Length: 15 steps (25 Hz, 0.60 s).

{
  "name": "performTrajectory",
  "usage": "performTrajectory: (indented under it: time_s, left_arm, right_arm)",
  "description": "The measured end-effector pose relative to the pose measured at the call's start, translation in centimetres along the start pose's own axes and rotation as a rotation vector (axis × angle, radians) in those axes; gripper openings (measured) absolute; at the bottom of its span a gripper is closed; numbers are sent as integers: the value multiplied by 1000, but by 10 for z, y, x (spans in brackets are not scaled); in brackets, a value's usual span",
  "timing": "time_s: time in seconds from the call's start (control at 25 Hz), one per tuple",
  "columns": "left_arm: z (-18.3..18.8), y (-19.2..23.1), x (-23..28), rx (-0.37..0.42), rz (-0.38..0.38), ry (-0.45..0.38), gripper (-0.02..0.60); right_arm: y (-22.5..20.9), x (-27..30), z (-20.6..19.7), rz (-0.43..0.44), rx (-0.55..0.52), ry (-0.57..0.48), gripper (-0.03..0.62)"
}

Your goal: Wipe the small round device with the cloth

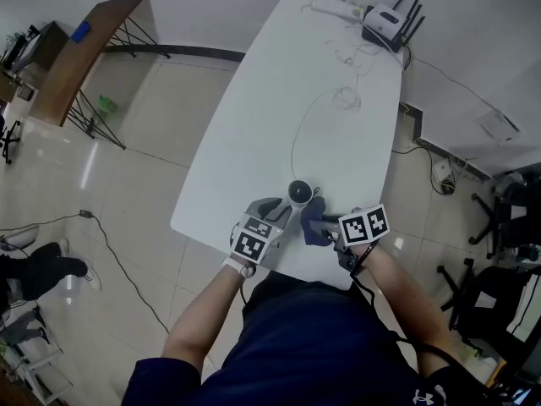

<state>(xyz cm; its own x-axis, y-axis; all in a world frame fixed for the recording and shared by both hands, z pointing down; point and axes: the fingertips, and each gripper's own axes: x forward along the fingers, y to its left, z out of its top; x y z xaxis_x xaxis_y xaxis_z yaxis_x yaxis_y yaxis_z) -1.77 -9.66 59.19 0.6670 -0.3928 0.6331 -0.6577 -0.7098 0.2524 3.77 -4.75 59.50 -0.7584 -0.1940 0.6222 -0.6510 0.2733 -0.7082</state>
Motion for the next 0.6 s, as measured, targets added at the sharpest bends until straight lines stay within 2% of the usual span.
performTrajectory:
  time_s: [0.12, 0.2, 0.28, 0.36, 0.44, 0.6]
  left_arm:
    - [3, -4, -11, -94, -19, -17, 109]
    - [0, -11, -16, -148, -36, -12, 109]
    - [-9, -16, -17, -177, -37, 3, 109]
    - [-19, -20, -18, -193, -35, 26, 106]
    - [-28, -23, -20, -200, -35, 51, 103]
    - [-47, -26, -21, -195, -20, 82, 100]
  right_arm:
    - [2, -17, 13, 54, 45, -84, 72]
    - [4, -28, 20, 126, 122, -162, 71]
    - [0, -35, 20, 193, 223, -219, 72]
    - [-11, -37, 9, 214, 292, -228, 72]
    - [-31, -36, -5, 153, 303, -200, 72]
    - [-72, -38, -26, -92, 208, -136, 79]
